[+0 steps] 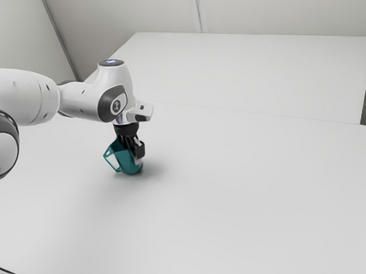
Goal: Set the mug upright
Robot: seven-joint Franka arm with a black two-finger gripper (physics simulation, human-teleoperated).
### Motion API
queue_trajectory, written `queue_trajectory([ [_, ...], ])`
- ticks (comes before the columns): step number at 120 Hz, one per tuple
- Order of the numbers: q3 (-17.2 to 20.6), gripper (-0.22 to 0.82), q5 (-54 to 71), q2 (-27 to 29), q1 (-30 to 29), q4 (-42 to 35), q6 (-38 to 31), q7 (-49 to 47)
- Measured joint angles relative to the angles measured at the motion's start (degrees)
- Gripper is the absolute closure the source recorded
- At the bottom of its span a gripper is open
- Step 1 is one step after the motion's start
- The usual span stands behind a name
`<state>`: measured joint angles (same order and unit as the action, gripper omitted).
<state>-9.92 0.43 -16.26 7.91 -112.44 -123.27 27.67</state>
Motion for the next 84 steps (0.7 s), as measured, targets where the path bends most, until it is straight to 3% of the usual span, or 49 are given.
queue_trajectory([
  [14, 0.2, 0.24, -0.2, 1.1, 0.0, 0.1, 0.3, -0.1],
  [31, 1.5, 0.12, -0.3, 5.9, 0.1, 0.4, 1.2, -0.2],
  [53, 1.9, 0.05, -0.7, 11.9, 0.1, 3.7, 7.8, -2.1],
  [84, 2.7, 0.02, -1.2, 13.1, -0.3, 11.2, 19.1, -7.8],
])
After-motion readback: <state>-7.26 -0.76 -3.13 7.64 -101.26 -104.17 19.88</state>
